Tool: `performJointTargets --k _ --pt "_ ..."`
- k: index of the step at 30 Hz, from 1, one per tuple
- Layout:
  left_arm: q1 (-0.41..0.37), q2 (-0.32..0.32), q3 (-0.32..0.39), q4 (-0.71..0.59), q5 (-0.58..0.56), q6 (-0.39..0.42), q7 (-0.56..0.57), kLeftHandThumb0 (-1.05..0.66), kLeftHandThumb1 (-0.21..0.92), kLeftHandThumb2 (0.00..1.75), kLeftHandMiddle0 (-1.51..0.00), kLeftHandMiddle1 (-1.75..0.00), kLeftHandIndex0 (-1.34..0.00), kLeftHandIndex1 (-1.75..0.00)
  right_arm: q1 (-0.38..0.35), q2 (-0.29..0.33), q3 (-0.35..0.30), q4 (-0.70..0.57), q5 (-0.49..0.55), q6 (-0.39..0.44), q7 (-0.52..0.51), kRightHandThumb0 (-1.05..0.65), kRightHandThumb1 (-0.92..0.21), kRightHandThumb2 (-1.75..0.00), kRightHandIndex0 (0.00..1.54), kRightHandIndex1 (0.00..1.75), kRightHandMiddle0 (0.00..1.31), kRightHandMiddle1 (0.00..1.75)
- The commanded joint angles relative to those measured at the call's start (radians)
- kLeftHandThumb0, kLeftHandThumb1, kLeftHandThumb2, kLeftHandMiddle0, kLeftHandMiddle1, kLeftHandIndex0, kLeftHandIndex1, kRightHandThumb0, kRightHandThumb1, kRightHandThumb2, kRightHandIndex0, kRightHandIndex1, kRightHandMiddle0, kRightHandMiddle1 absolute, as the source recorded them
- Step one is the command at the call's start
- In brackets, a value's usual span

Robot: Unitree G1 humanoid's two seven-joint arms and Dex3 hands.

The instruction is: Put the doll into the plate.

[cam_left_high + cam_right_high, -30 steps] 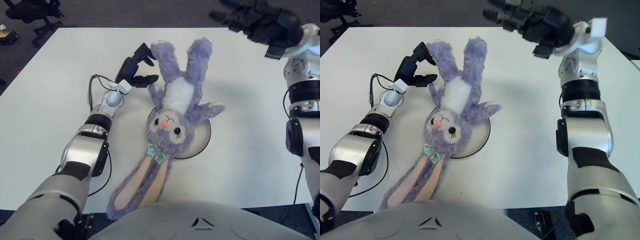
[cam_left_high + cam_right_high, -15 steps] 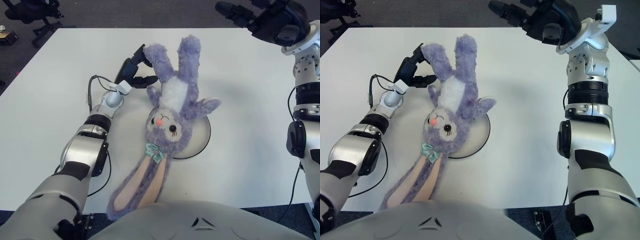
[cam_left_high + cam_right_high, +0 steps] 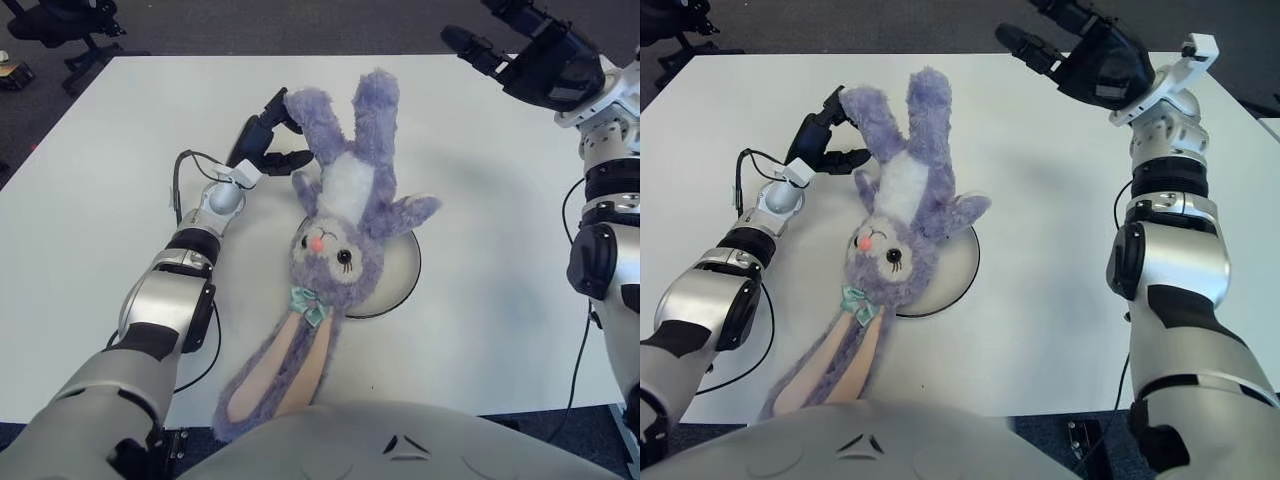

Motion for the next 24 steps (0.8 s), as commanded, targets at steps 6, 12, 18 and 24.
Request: performJointTargets --k 6,12,18,24 --pt "0.076 -0.042 0.089 -0.091 -0.202 0.127 -0.134 0.0 0.92 0.32 -0.53 -1.36 -0.22 -1.53 0.047 0.017 -0.015 -0.033 -0.044 -0.033 -0.066 -0.57 -0.88 0.0 0.54 0.01 0.35 0.04" --pt "0.177 -0.078 0.139 -0.295 -0.342 0.356 -0.194 0.0 0.92 0.33 -0.53 -1.34 -0.21 -1.56 0.076 0.027 -0.014 -0.017 -0.086 -0.099 -0.12 -0.46 -0.91 -0.02 0.67 0.03 0.46 0.06" --pt "0.215 -0.083 0.144 -0.4 -0.348 0.447 -0.202 0.0 0.92 0.33 -0.52 -1.34 -0.21 -1.57 0.077 0.029 -0.015 -0.016 -0.092 -0.107 -0.126 -0.44 -0.92 -0.03 0.71 0.03 0.49 0.06" --pt "0.318 -0.134 0.178 -0.617 -0.441 0.64 -0.18 -0.01 0.92 0.31 -0.52 -1.43 -0.26 -1.46 0.226 0.087 0.027 -0.156 -0.236 -0.086 -0.428 -0.41 -0.92 -0.17 0.83 0.07 0.68 0.2"
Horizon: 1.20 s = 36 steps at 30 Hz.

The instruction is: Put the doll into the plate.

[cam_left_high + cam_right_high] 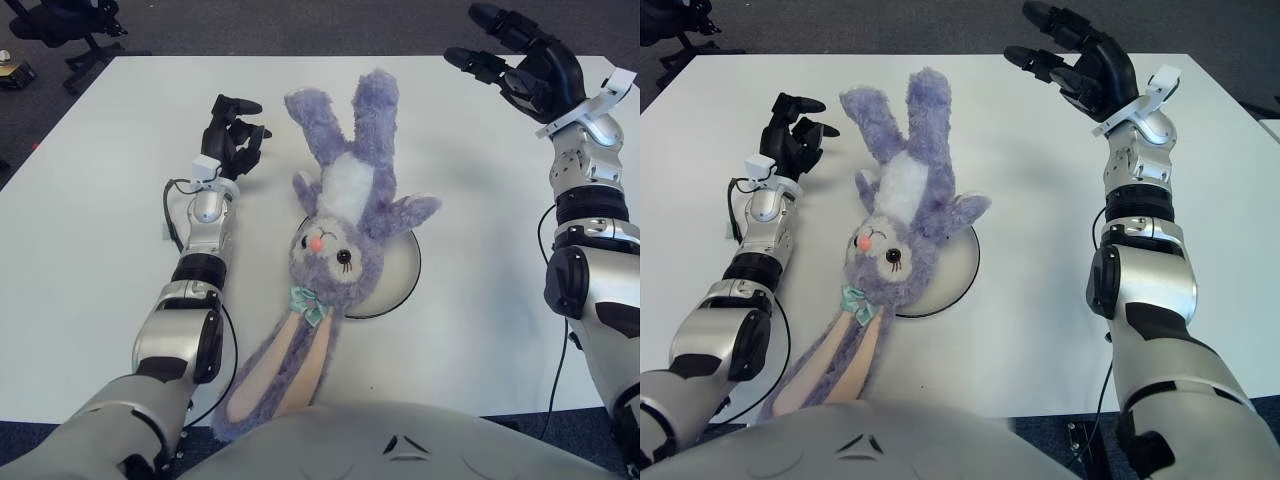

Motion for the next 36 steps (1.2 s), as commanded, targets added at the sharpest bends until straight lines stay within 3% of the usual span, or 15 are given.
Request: performJointTargets --k 1,4,8,9,10,13,15,22,26,36 --pt "0.054 -0.02 0.019 -0.098 -0.031 0.084 0.011 -0.01 0.92 0.32 -0.51 -1.44 -0.27 -1.45 0.096 0.045 0.019 -0.074 -0.056 0.024 -0.122 -0.41 -0.92 -0.18 0.85 0.06 0.66 0.31" --pt "0.065 -0.025 0.024 -0.132 -0.029 0.116 0.012 -0.01 0.92 0.32 -0.5 -1.47 -0.27 -1.44 0.112 0.049 0.026 -0.108 -0.062 0.043 -0.149 -0.4 -0.92 -0.2 0.89 0.04 0.61 0.49" --pt "0.073 -0.029 0.029 -0.158 -0.025 0.141 0.012 -0.01 0.92 0.32 -0.5 -1.47 -0.27 -1.44 0.123 0.049 0.03 -0.135 -0.064 0.061 -0.165 -0.39 -0.92 -0.2 0.9 0.03 0.58 0.57" --pt "0.08 -0.038 0.033 -0.153 -0.014 0.12 0.026 -0.01 0.92 0.32 -0.5 -1.47 -0.27 -1.44 0.145 0.086 0.023 -0.124 -0.067 0.041 -0.212 -0.39 -0.92 -0.2 0.9 0.03 0.58 0.58" --pt "0.085 -0.045 0.037 -0.149 -0.006 0.103 0.036 -0.01 0.89 0.38 -0.49 -1.5 -0.27 -1.45 0.163 0.119 0.014 -0.109 -0.065 0.018 -0.249 -0.39 -0.92 -0.21 0.93 0.05 0.57 0.74" --pt "0.091 -0.053 0.044 -0.145 0.002 0.085 0.046 -0.01 0.77 0.63 -0.45 -1.6 -0.26 -1.53 0.185 0.165 -0.003 -0.08 -0.056 -0.021 -0.297 -0.13 -0.92 -0.19 0.72 0.75 0.49 1.25" --pt "0.089 -0.054 0.048 -0.142 0.002 0.082 0.046 -0.01 0.73 0.71 -0.44 -1.63 -0.26 -1.56 0.19 0.189 -0.014 -0.058 -0.041 -0.048 -0.306 -0.06 -0.92 -0.2 0.66 0.96 0.43 1.41" --pt "0.088 -0.059 0.055 -0.141 0.007 0.08 0.044 -0.01 0.7 0.76 -0.43 -1.66 -0.26 -1.57 0.19 0.209 -0.025 -0.028 -0.03 -0.081 -0.308 -0.01 -0.92 -0.19 0.65 1.08 0.41 1.49" --pt "0.082 -0.06 0.068 -0.129 -0.015 0.072 0.024 -0.01 0.7 0.77 -0.42 -1.66 -0.26 -1.57 0.227 0.262 -0.042 -0.047 0.01 -0.083 -0.303 -0.01 -0.92 -0.21 0.64 1.17 0.38 1.47" --pt "0.079 -0.06 0.079 -0.117 -0.02 0.063 0.007 -0.01 0.68 0.8 -0.42 -1.69 -0.27 -1.57 0.267 0.274 -0.031 -0.062 -0.009 -0.115 -0.319 -0.01 -0.92 -0.24 0.62 1.22 0.33 1.5"
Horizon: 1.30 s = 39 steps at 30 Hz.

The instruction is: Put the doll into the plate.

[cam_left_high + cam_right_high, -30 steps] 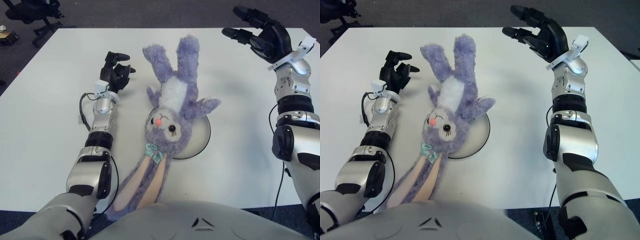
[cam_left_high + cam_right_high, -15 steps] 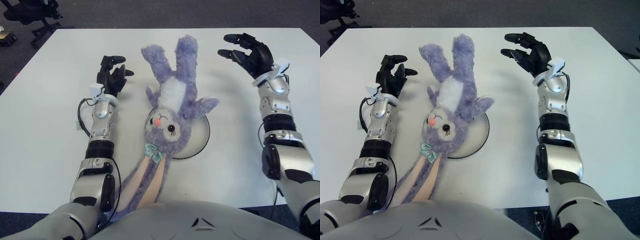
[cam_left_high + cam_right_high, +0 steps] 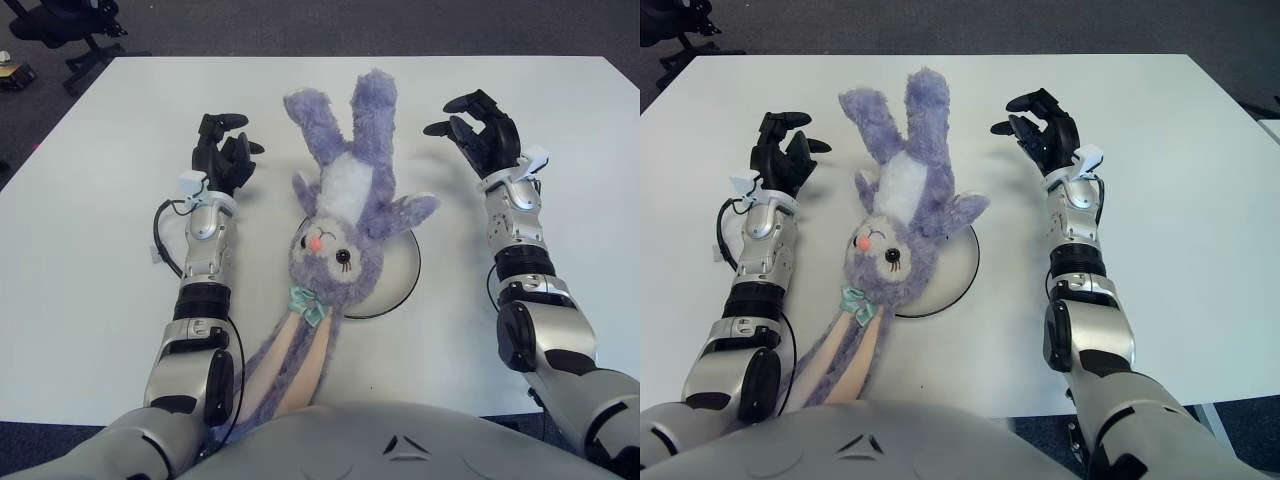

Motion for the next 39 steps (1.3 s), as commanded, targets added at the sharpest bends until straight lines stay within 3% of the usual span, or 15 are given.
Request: performJointTargets --k 1,2,3,4,7,13,16,19,23,32,39 --pt "0.0 -0.002 0.007 0.008 -0.002 -0.013 -0.011 -0.01 0.68 0.8 -0.42 -1.69 -0.27 -1.57 0.009 -0.002 -0.005 -0.01 0.002 -0.016 -0.007 -0.01 -0.92 -0.24 0.62 1.22 0.33 1.5" --pt "-0.001 0.0 0.007 0.013 -0.003 -0.015 -0.016 -0.01 0.68 0.8 -0.42 -1.69 -0.27 -1.57 0.024 -0.004 0.005 -0.021 -0.021 0.011 -0.033 -0.01 -0.92 -0.24 0.62 1.22 0.33 1.5" --pt "-0.001 0.001 0.008 0.017 -0.005 -0.016 -0.019 -0.01 0.68 0.81 -0.42 -1.69 -0.27 -1.57 0.035 -0.006 0.013 -0.03 -0.038 0.031 -0.053 -0.01 -0.87 -0.35 0.59 1.3 0.33 1.51" --pt "-0.001 0.001 0.008 0.02 -0.005 -0.017 -0.022 -0.01 0.67 0.82 -0.41 -1.7 -0.27 -1.57 0.043 -0.009 0.021 -0.038 -0.055 0.05 -0.073 -0.01 -0.75 -0.58 0.55 1.43 0.32 1.57" --pt "-0.003 0.0 0.008 0.025 -0.004 -0.02 -0.026 -0.01 0.67 0.83 -0.41 -1.71 -0.27 -1.57 0.055 -0.016 0.033 -0.055 -0.085 0.081 -0.11 -0.01 -0.6 -0.9 0.49 1.6 0.29 1.69" --pt "-0.004 -0.002 0.007 0.029 -0.003 -0.024 -0.028 -0.01 0.67 0.83 -0.41 -1.72 -0.27 -1.57 0.073 -0.022 0.049 -0.076 -0.121 0.114 -0.154 -0.01 -0.49 -1.08 0.5 1.65 0.31 1.74" --pt "-0.002 -0.003 0.004 0.027 0.0 -0.025 -0.03 -0.01 0.67 0.83 -0.41 -1.72 -0.27 -1.57 0.079 -0.014 0.047 -0.067 -0.133 0.102 -0.192 -0.01 -0.48 -1.1 0.5 1.66 0.32 1.74" --pt "0.003 -0.004 -0.003 0.023 0.006 -0.027 -0.033 -0.01 0.67 0.83 -0.41 -1.73 -0.28 -1.56 0.08 0.001 0.035 -0.029 -0.145 0.038 -0.242 -0.25 -0.66 -0.86 0.73 1.72 0.31 1.75" --pt "0.007 -0.005 -0.007 0.02 0.009 -0.028 -0.034 -0.01 0.67 0.83 -0.41 -1.73 -0.28 -1.56 0.06 0.005 0.025 0.034 -0.13 -0.082 -0.225 -0.35 -0.74 -0.76 0.83 1.74 0.31 1.75" --pt "0.015 -0.005 -0.012 0.006 0.01 -0.024 -0.038 -0.01 0.67 0.83 -0.41 -1.73 -0.28 -1.56 0.022 0.003 0.002 0.138 -0.099 -0.187 -0.202 -0.37 -0.77 -0.72 0.9 1.75 0.3 1.75" --pt "0.025 -0.006 -0.018 -0.014 0.011 -0.015 -0.035 -0.01 0.67 0.83 -0.41 -1.73 -0.28 -1.56 0.001 0.027 -0.024 0.18 -0.135 -0.256 -0.362 -0.37 -0.78 -0.71 0.92 1.75 0.29 1.75"
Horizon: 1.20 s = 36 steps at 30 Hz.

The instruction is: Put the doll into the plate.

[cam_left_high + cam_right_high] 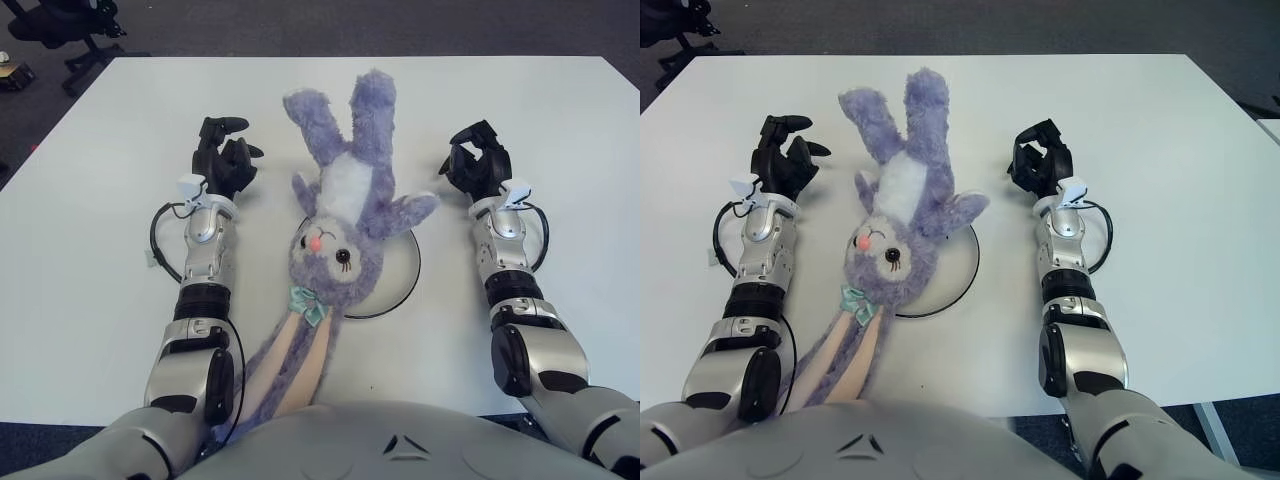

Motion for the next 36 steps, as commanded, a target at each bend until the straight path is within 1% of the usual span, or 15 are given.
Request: performJointTargets --k 1,4,8,11,17,22,26,31,36 --pt "0.015 -0.003 -0.003 -0.02 0.008 0.003 -0.005 -0.01 0.67 0.83 -0.4 -1.73 -0.28 -1.56 -0.011 0.031 -0.017 0.036 -0.023 -0.058 -0.101 -0.37 -0.78 -0.71 0.92 1.75 0.29 1.75" --pt "0.018 -0.004 -0.005 -0.028 0.01 0.008 -0.002 -0.01 0.67 0.83 -0.4 -1.73 -0.28 -1.56 -0.017 0.041 -0.018 0.05 -0.044 -0.087 -0.162 -0.37 -0.78 -0.71 0.92 1.75 0.29 1.75" --pt "0.022 -0.005 -0.007 -0.037 0.014 0.015 0.002 -0.01 0.67 0.83 -0.4 -1.73 -0.28 -1.56 -0.021 0.044 -0.012 0.065 -0.056 -0.11 -0.195 -0.37 -0.78 -0.7 0.93 1.75 0.29 1.75" --pt "0.023 -0.005 -0.007 -0.04 0.016 0.018 0.004 -0.01 0.67 0.83 -0.4 -1.73 -0.28 -1.56 -0.023 0.044 -0.009 0.073 -0.06 -0.118 -0.204 -0.37 -0.79 -0.7 0.93 1.75 0.29 1.75" --pt "0.032 -0.009 -0.01 -0.074 0.028 0.055 0.021 -0.01 0.65 0.87 -0.41 -1.73 -0.28 -1.58 -0.02 0.047 0.0 0.079 -0.076 -0.131 -0.222 -0.37 -0.8 -0.69 0.93 1.75 0.28 1.75" --pt "0.044 -0.011 -0.01 -0.108 0.033 0.087 0.026 -0.01 0.63 0.9 -0.41 -1.72 -0.26 -1.62 -0.016 0.034 0.019 0.078 -0.088 -0.111 -0.206 -0.36 -0.8 -0.68 0.94 1.75 0.28 1.75" --pt "0.057 -0.011 -0.013 -0.145 0.032 0.128 0.027 -0.01 0.62 0.93 -0.41 -1.73 -0.25 -1.66 -0.008 0.018 0.038 0.072 -0.099 -0.088 -0.191 -0.36 -0.81 -0.67 0.95 1.75 0.28 1.75" --pt "0.072 -0.006 -0.014 -0.195 0.029 0.182 0.023 -0.01 0.62 0.94 -0.41 -1.72 -0.24 -1.68 -0.001 0.011 0.049 0.059 -0.109 -0.077 -0.195 -0.36 -0.8 -0.67 0.96 1.75 0.28 1.75" --pt "0.095 0.005 -0.016 -0.278 0.021 0.261 0.017 -0.01 0.6 0.97 -0.4 -1.74 -0.23 -1.71 0.024 0.0 0.067 0.02 -0.125 -0.063 -0.191 -0.37 -0.75 -0.75 0.98 1.75 0.31 1.75"
